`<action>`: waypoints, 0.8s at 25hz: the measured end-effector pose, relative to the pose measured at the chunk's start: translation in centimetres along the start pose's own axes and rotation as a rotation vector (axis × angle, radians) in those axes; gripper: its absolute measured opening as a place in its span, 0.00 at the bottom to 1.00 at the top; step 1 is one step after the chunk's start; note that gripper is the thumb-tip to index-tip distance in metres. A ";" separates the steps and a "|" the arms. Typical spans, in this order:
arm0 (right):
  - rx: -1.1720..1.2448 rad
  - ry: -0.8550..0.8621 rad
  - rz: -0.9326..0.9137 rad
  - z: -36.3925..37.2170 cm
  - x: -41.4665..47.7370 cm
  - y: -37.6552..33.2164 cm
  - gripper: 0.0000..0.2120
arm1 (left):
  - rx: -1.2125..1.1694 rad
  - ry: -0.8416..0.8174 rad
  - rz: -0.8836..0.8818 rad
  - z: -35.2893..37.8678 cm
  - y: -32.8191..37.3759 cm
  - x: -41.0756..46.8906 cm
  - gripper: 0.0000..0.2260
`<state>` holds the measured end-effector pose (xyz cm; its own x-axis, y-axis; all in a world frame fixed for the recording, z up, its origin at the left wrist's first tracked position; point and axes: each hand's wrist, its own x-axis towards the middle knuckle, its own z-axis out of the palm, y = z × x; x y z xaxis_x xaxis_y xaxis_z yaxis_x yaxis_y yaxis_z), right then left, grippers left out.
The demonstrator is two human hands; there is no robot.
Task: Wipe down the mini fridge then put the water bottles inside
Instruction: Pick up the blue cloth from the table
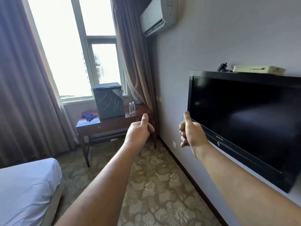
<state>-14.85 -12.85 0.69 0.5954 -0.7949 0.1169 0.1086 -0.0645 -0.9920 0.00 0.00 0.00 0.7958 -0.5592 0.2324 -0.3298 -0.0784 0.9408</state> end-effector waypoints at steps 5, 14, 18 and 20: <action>-0.008 -0.081 0.032 0.8 6.4 2.0 0.28 | -0.012 0.029 -0.064 3.4 -1.5 5.1 0.32; -0.120 -0.191 0.111 13.8 19.0 10.0 0.27 | -0.021 0.023 -0.113 -0.3 -12.5 19.1 0.31; -0.180 -0.213 0.168 23.0 26.6 13.9 0.25 | -0.050 0.034 -0.167 -5.4 -18.1 29.0 0.30; -0.189 -0.202 0.187 26.8 30.6 14.5 0.25 | -0.089 0.031 -0.165 -8.3 -20.2 33.1 0.30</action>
<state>26.27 -21.94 -8.83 0.7389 -0.6692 -0.0792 -0.1554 -0.0547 -0.9863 37.25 -10.10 -9.25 0.8512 -0.5187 0.0797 -0.1486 -0.0925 0.9846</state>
